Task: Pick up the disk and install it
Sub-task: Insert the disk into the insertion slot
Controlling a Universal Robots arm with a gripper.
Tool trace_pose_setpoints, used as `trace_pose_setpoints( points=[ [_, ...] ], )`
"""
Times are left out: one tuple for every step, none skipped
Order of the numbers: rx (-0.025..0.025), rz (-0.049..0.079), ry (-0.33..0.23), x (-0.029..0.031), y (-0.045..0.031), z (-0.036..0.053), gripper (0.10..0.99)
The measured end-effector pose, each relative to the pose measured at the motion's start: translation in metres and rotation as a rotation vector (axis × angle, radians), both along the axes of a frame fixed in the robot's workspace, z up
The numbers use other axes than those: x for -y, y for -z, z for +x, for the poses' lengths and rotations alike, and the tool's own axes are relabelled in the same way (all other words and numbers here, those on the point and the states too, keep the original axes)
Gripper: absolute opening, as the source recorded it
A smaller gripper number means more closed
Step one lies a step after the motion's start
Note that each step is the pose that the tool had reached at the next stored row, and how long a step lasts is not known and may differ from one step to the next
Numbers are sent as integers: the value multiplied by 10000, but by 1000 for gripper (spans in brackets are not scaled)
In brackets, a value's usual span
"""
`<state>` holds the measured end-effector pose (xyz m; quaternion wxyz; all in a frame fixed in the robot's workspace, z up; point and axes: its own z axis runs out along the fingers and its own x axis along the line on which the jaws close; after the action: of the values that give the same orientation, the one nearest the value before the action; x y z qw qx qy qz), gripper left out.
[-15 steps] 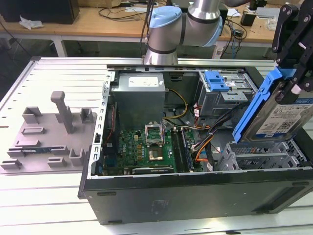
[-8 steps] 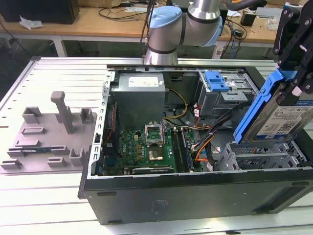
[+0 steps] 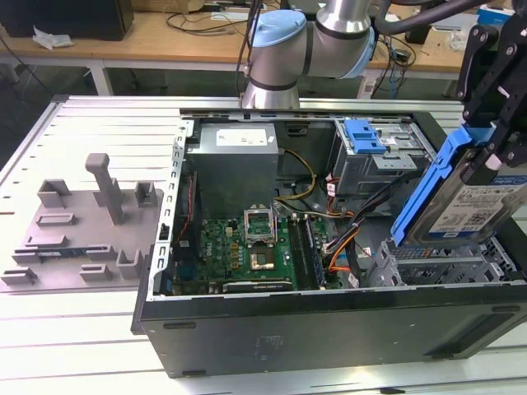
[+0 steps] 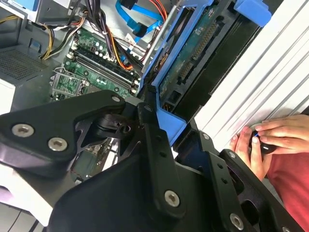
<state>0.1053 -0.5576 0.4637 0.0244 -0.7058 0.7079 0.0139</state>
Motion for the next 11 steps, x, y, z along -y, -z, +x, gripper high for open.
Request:
trace_pose_setpoints(
  points=[
    [0, 1, 0, 0, 8, 1, 365],
    [0, 1, 0, 0, 15, 2, 365],
    [-1, 2, -1, 0, 24, 4, 365],
    [-2, 1, -1, 0, 30, 6, 365],
    [-4, 0, 0, 0, 40, 9, 365],
    [-5, 1, -1, -1, 46, 11, 365],
    [-6, 1, 0, -1, 52, 12, 365],
    [-9, 1, 0, -2, 66, 16, 365],
    [-12, 1, 0, -3, 78, 19, 365],
    [-15, 1, 0, -4, 90, 23, 365],
    [-17, 1, 0, -4, 98, 25, 365]
  ],
)
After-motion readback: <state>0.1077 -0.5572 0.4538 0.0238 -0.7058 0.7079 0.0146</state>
